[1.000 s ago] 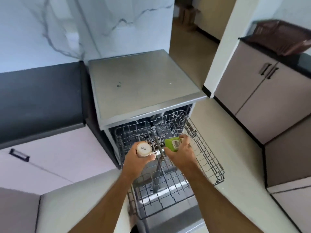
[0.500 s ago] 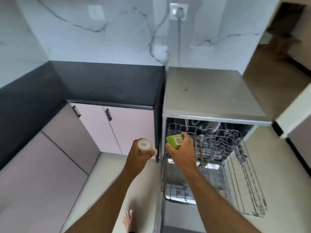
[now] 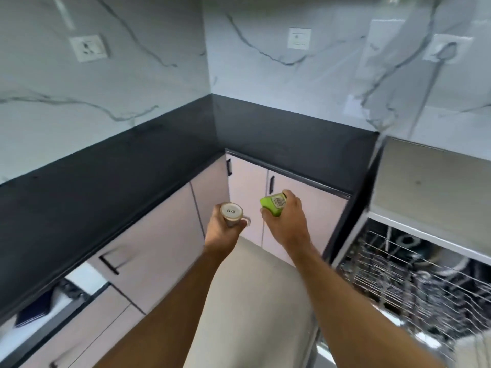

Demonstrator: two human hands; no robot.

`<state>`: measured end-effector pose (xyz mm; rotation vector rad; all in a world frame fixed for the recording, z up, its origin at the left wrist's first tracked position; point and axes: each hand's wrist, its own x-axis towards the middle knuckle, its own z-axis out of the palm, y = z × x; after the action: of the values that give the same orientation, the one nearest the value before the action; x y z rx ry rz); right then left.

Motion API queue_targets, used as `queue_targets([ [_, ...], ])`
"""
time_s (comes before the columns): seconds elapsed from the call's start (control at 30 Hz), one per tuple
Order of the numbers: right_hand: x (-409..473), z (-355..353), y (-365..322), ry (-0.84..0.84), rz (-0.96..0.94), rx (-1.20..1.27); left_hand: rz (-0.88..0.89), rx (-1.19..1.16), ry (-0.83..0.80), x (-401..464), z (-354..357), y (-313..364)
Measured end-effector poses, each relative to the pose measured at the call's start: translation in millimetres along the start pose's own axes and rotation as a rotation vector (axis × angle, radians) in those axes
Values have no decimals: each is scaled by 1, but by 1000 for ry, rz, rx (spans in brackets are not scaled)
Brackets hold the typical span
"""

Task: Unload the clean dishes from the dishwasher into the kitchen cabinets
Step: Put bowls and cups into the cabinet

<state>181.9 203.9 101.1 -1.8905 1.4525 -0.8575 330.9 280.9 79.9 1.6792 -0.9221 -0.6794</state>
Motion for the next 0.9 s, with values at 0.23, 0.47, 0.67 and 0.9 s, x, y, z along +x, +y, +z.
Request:
queue_targets([
  [0.23,34,101,-106,-65,-132,-24,42,-62,140,63,-128,-10],
  [0.47,67,167,-206,-60,-249,12,107,-67,294,114,-247,8],
  [0.67,103,202,-281,-56,-365,9,169,-72,435,159,-309,21],
  [0.9,176,231,-376,-41,-531,88,296,-77,551,226,-360,73],
])
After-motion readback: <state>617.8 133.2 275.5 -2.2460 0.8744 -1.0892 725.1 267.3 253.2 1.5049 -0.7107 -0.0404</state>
